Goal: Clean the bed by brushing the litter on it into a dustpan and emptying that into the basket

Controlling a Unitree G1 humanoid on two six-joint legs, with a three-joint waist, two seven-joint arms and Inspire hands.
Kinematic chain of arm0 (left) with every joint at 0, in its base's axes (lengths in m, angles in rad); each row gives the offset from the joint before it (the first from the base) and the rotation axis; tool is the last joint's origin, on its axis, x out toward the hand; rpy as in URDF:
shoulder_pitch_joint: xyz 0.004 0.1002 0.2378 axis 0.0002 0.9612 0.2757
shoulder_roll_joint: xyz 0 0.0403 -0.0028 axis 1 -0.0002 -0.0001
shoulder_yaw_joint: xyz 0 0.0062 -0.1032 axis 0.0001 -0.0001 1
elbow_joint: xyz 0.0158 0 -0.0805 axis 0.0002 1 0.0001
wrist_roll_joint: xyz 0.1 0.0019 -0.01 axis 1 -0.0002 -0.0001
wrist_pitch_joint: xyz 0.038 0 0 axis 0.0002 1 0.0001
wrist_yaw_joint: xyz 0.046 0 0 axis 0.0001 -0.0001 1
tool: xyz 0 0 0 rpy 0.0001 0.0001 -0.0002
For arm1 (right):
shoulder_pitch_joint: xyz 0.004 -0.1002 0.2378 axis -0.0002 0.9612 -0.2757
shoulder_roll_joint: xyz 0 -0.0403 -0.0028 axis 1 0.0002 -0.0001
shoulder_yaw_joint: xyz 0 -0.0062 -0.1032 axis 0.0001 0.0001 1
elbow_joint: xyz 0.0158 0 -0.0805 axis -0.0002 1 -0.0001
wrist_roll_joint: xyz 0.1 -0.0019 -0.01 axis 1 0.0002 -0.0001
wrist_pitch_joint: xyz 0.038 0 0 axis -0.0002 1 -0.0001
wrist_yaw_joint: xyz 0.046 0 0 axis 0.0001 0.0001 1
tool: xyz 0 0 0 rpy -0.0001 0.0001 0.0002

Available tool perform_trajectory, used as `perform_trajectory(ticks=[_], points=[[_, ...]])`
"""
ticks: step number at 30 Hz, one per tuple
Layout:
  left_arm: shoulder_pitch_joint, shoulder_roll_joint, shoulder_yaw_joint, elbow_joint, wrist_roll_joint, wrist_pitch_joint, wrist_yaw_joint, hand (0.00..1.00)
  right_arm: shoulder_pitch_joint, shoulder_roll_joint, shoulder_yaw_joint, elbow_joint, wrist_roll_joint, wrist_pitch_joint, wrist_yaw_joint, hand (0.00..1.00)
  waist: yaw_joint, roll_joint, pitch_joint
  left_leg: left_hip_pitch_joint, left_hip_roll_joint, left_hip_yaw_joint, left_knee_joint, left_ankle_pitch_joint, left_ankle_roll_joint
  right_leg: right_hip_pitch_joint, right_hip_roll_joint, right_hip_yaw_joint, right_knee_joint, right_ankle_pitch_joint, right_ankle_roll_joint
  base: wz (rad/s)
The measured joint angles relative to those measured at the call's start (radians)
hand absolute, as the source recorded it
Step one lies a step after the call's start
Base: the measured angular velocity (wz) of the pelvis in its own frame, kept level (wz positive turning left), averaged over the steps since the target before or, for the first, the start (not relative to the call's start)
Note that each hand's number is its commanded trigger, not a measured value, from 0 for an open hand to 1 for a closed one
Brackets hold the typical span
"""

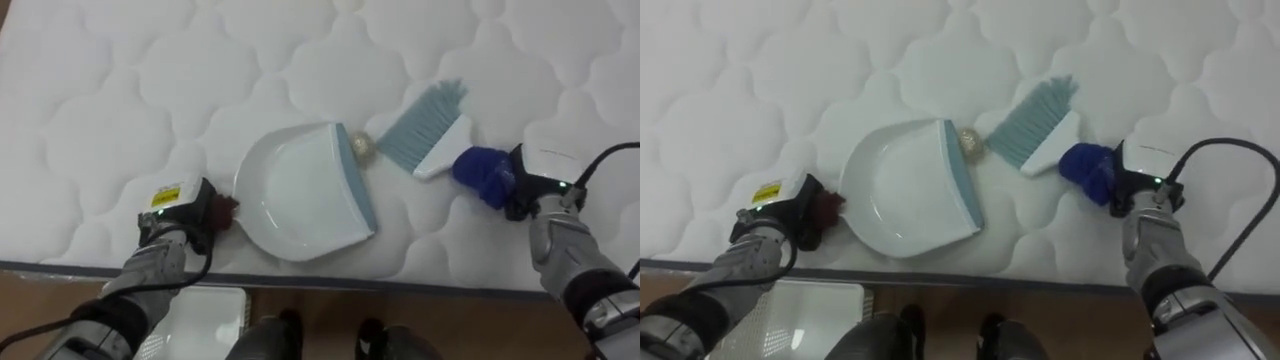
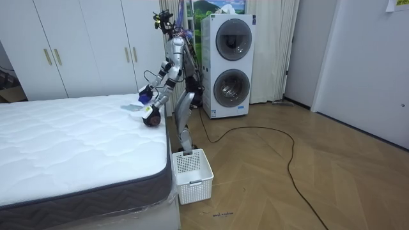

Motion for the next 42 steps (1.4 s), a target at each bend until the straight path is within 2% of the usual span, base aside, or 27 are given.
perform_trajectory(ticks=[2,5,10,12,15,17,21,31,37,42], points=[[-0.001,0.013,0.002,-0.001,0.023,0.0,0.002,1.0,-0.006,0.0,0.004,-0.009,-0.029,0.001,0.017,1.0,0.001,-0.011,-0.0012,-0.004,0.003,0.011,0.001,0.0,0.0,-0.009,0.001,0.005,0.005,0.001,-0.001,-0.12],[-0.003,0.038,0.002,-0.004,0.074,0.0,0.017,1.0,-0.019,0.0,0.016,-0.015,-0.087,0.003,0.028,1.0,-0.001,-0.013,-0.0009,-0.012,0.015,0.009,0.003,0.0,-0.001,-0.011,0.01,-0.001,-0.009,0.01,-0.008,-0.08],[-0.003,0.088,-0.004,-0.036,0.187,0.012,0.034,1.0,-0.051,-0.006,0.042,-0.026,-0.214,0.036,0.028,1.0,-0.001,-0.018,-0.0024,-0.015,0.023,0.014,0.008,0.0,-0.002,-0.015,0.015,0.0,-0.009,0.013,-0.012,-0.04],[-0.004,0.115,-0.004,-0.039,0.222,0.025,0.043,1.0,-0.053,-0.025,0.062,-0.057,-0.274,0.053,0.029,1.0,0.004,-0.018,-0.0024,-0.015,0.029,0.015,0.015,-0.002,-0.004,-0.013,0.016,-0.009,-0.01,0.015,-0.014,-0.05],[-0.004,0.152,-0.004,-0.039,0.23,0.044,0.043,1.0,-0.058,-0.053,0.081,-0.093,-0.326,0.058,0.041,1.0,0.006,-0.018,-0.0026,-0.015,0.032,0.015,0.017,-0.001,-0.005,-0.012,0.011,-0.03,-0.011,0.017,-0.019,-0.03],[-0.004,0.161,-0.004,-0.039,0.238,0.06,0.043,1.0,-0.058,-0.062,0.081,-0.102,-0.345,0.058,0.052,1.0,0.011,-0.017,-0.0028,-0.015,0.032,0.015,0.016,-0.001,-0.006,-0.012,0.011,-0.031,-0.011,0.018,-0.02,0.0],[-0.004,0.162,-0.005,-0.042,0.254,0.081,0.042,1.0,-0.058,-0.079,0.094,-0.133,-0.405,0.067,0.076,1.0,0.026,-0.017,-0.0029,-0.016,0.034,0.015,0.015,-0.001,-0.006,-0.013,0.012,-0.031,-0.011,0.018,-0.02,0.0],[-0.003,0.182,-0.005,-0.037,0.254,0.1,0.042,1.0,-0.058,-0.109,0.117,-0.222,-0.502,0.069,0.111,1.0,0.024,-0.017,-0.003,-0.022,0.034,0.015,0.015,-0.002,-0.01,-0.015,0.015,-0.046,-0.02,0.019,-0.024,0.0],[0.004,0.185,-0.004,-0.035,0.254,0.12,0.042,1.0,-0.058,-0.111,0.118,-0.31,-0.587,0.077,0.137,1.0,0.01,-0.024,-0.0049,-0.019,0.034,0.021,0.016,-0.002,-0.011,-0.02,0.014,-0.038,-0.006,0.018,-0.026,-0.02],[0.013,0.193,0.001,-0.034,0.253,0.123,0.041,1.0,-0.057,-0.107,0.129,-0.37,-0.618,0.08,0.145,1.0,-0.007,-0.033,-0.0061,-0.014,0.034,0.026,0.02,-0.001,-0.012,-0.011,0.002,-0.058,-0.007,0.018,-0.031,0.0]])
